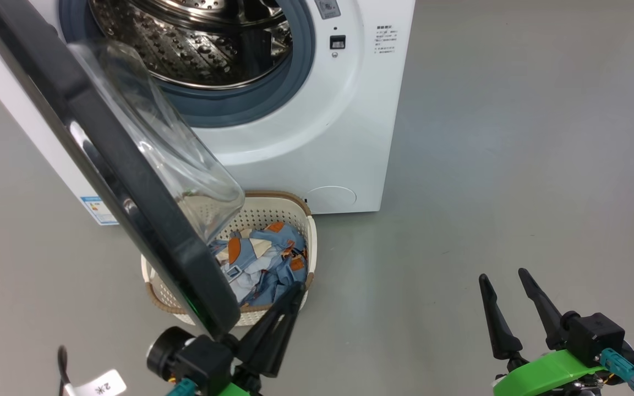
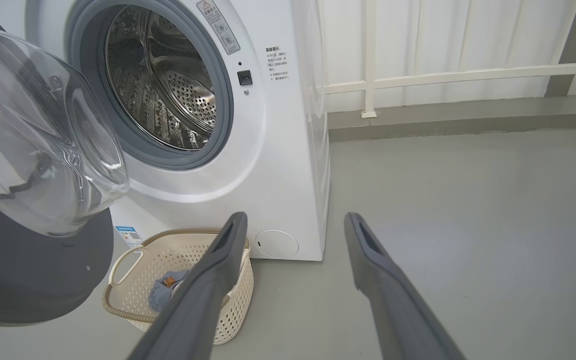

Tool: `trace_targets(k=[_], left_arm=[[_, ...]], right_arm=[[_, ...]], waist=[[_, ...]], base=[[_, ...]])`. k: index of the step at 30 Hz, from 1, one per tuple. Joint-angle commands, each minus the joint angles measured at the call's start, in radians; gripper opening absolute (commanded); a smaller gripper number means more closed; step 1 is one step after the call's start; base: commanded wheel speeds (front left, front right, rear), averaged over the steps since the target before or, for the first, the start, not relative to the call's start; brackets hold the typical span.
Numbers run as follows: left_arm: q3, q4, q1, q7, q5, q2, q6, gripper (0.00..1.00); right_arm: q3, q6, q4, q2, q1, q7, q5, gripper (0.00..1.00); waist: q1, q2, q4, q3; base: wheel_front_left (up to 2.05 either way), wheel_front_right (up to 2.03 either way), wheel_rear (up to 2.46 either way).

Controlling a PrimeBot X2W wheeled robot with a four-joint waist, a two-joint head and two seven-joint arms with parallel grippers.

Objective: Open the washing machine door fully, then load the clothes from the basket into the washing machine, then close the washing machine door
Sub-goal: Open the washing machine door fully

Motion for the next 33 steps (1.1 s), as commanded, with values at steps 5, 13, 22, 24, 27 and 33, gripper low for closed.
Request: trace_targets(k=[5, 13, 22, 24, 27, 33], left_arm=[[0.069, 0.034, -0.022, -0.006, -0.009, -0.006, -0.002, 0.0], [0.112, 0.1, -0.047, -0.006, -0.014, -0.025, -0.002, 0.0], [0.129, 0.149, -0.076, -0.006, -0.022, -0.03, -0.002, 0.0], [0.131, 0.151, -0.079, -0.006, -0.021, -0.031, -0.002, 0.0], [0.136, 0.152, -0.081, -0.006, -0.022, -0.033, -0.002, 0.0], [0.148, 0.161, -0.086, -0.006, -0.025, -0.034, -0.002, 0.0]], right_arm=[[0.027, 0.002, -0.017, -0.002, -0.034, -0.012, 0.012, 1.0], [0.035, 0.002, -0.004, -0.008, -0.033, -0.012, 0.028, 1.0], [0.04, 0.002, 0.008, -0.014, -0.027, -0.012, 0.044, 1.0], [0.042, 0.002, 0.006, -0.015, -0.027, -0.012, 0.044, 1.0], [0.044, 0.002, 0.004, -0.016, -0.029, -0.012, 0.045, 1.0], [0.043, 0.002, 0.005, -0.015, -0.034, -0.012, 0.046, 1.0]], waist=[[0.0, 0.0, -0.007, -0.003], [0.0, 0.0, -0.016, -0.018], [0.0, 0.0, -0.012, -0.028], [0.0, 0.0, -0.013, -0.024], [0.0, 0.0, -0.014, -0.013], [0.0, 0.0, -0.014, 0.001]], base=[[0.0, 0.0, 0.0], [0.0, 0.0, 0.0], [0.0, 0.0, 0.0], [0.0, 0.0, 0.0], [0.0, 0.0, 0.0], [0.0, 0.0, 0.0]])
